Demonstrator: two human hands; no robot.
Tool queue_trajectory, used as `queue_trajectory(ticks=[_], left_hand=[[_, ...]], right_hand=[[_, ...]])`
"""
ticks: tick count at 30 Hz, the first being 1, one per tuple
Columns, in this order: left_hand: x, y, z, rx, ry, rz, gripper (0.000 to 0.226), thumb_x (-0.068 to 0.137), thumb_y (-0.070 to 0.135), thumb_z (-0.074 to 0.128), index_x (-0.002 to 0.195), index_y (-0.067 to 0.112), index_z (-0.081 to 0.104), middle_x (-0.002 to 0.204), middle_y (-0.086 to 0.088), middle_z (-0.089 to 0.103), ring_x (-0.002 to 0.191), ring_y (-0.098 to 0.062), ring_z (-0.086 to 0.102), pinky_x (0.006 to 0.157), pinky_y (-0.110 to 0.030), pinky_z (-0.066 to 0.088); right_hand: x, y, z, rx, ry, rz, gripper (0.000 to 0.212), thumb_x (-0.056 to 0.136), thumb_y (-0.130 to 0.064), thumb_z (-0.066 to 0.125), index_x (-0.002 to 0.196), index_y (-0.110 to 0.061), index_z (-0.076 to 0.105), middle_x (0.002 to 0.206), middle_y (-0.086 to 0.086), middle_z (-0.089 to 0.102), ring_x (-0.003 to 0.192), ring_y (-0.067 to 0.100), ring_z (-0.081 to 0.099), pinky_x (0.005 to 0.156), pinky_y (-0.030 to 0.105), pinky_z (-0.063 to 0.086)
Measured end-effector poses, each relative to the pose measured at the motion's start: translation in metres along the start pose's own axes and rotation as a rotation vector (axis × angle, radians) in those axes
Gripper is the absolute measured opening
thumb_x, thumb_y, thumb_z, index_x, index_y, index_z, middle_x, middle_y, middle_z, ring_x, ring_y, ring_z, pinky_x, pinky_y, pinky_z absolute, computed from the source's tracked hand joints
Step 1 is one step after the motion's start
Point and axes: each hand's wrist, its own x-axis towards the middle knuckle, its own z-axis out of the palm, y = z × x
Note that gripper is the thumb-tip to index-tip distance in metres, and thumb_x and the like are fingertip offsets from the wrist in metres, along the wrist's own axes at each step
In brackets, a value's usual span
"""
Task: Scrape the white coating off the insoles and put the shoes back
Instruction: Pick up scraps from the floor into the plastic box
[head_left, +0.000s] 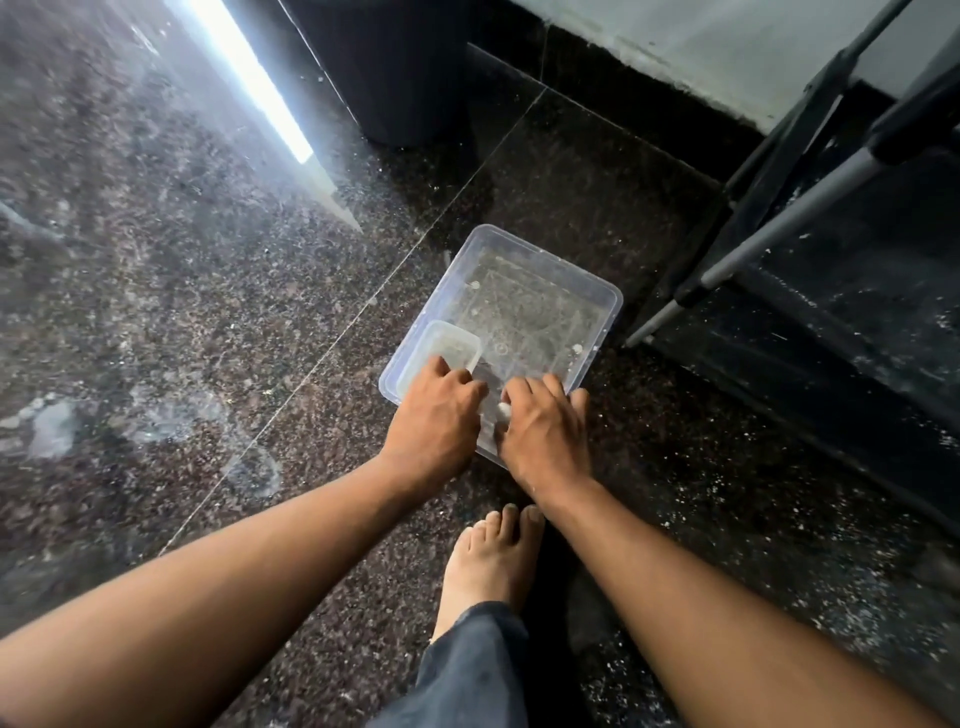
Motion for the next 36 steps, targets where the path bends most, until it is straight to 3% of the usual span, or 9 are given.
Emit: queue_trajectory(ticks=[4, 8, 13, 17, 22, 24, 27, 31, 36], left_hand=[[0.0, -0.001, -0.004, 0.217, -0.064, 0.064, 0.01, 0.072, 0.02, 0.082, 0.078, 0.017, 0.075, 0.09, -0.005, 0.064, 0.092, -0.029, 0.053, 0.072, -0.039, 0.039], [0.003, 0.004, -0.007, 0.359, -0.163, 0.113, 0.016, 0.074, 0.03, 0.08, 0.08, 0.016, 0.077, 0.123, -0.016, 0.067, 0.113, -0.035, 0.056, 0.09, -0.042, 0.031], [0.014, 0.003, -0.006, 0.448, -0.232, 0.185, 0.04, 0.087, 0.029, 0.04, 0.079, 0.016, 0.077, 0.124, -0.018, 0.067, 0.115, -0.032, 0.04, 0.089, -0.042, 0.03], [0.015, 0.012, -0.016, 0.497, -0.353, 0.136, 0.035, 0.104, 0.031, 0.041, 0.126, 0.018, 0.065, 0.157, -0.017, 0.036, 0.147, -0.037, 0.023, 0.115, -0.045, 0.022], [0.013, 0.039, -0.057, 0.546, -0.522, 0.066, 0.033, 0.105, 0.04, 0.049, 0.129, 0.02, 0.059, 0.148, -0.009, 0.035, 0.143, -0.03, 0.024, 0.117, -0.042, 0.023], [0.009, 0.073, -0.081, 0.621, -0.655, 0.129, 0.02, 0.11, 0.039, 0.034, 0.111, 0.02, 0.043, 0.131, 0.0, 0.026, 0.144, -0.023, 0.02, 0.119, -0.033, 0.018], [0.005, 0.121, -0.127, 0.646, -0.774, 0.291, 0.013, 0.11, 0.039, 0.022, 0.114, 0.033, 0.033, 0.11, -0.003, 0.014, 0.145, -0.02, 0.02, 0.098, -0.02, 0.018], [0.003, 0.113, -0.113, 0.56, -0.647, 0.195, 0.009, 0.112, 0.031, 0.023, 0.108, 0.032, 0.015, 0.111, 0.002, 0.02, 0.108, -0.014, 0.02, 0.088, -0.021, 0.015], [0.002, 0.088, -0.046, 0.304, -0.458, 0.105, 0.039, 0.109, 0.04, 0.038, 0.147, 0.034, 0.036, 0.141, 0.012, 0.047, 0.132, -0.008, 0.045, 0.109, -0.02, 0.032]], right_hand=[[0.001, 0.0, 0.009, -0.082, -0.065, -0.001, 0.024, 0.074, -0.009, 0.073, 0.088, -0.022, 0.059, 0.089, -0.001, 0.068, 0.098, 0.026, 0.058, 0.086, 0.047, 0.041], [0.002, -0.002, 0.012, -0.114, -0.12, -0.017, 0.018, 0.08, -0.01, 0.072, 0.091, -0.019, 0.061, 0.093, 0.001, 0.068, 0.102, 0.027, 0.057, 0.091, 0.052, 0.045], [0.004, 0.002, 0.015, -0.095, -0.127, -0.045, 0.012, 0.089, -0.011, 0.062, 0.098, -0.019, 0.063, 0.099, 0.0, 0.067, 0.106, 0.026, 0.055, 0.093, 0.049, 0.038], [0.006, 0.004, 0.016, -0.105, -0.169, -0.062, 0.016, 0.095, -0.016, 0.054, 0.108, -0.022, 0.06, 0.11, 0.0, 0.065, 0.113, 0.024, 0.05, 0.096, 0.044, 0.031], [0.003, 0.007, 0.01, -0.08, -0.23, -0.081, 0.02, 0.097, -0.017, 0.05, 0.115, -0.021, 0.059, 0.119, -0.001, 0.061, 0.119, 0.022, 0.046, 0.103, 0.042, 0.028], [0.001, 0.009, 0.006, -0.063, -0.235, -0.092, 0.019, 0.095, -0.019, 0.055, 0.113, -0.019, 0.059, 0.117, 0.0, 0.061, 0.118, 0.022, 0.047, 0.101, 0.041, 0.03], [-0.001, 0.013, 0.001, -0.037, -0.211, -0.138, 0.015, 0.09, -0.019, 0.059, 0.105, -0.018, 0.063, 0.111, 0.0, 0.064, 0.112, 0.022, 0.049, 0.096, 0.04, 0.029], [-0.002, 0.017, -0.006, 0.026, -0.104, -0.131, 0.014, 0.08, -0.007, 0.061, 0.09, -0.016, 0.063, 0.094, 0.003, 0.064, 0.098, 0.027, 0.056, 0.086, 0.04, 0.033], [-0.014, 0.044, -0.014, 0.307, 0.152, 0.074, 0.012, 0.079, 0.002, 0.064, 0.084, -0.008, 0.062, 0.087, 0.01, 0.06, 0.085, 0.028, 0.055, 0.073, 0.032, 0.041]])
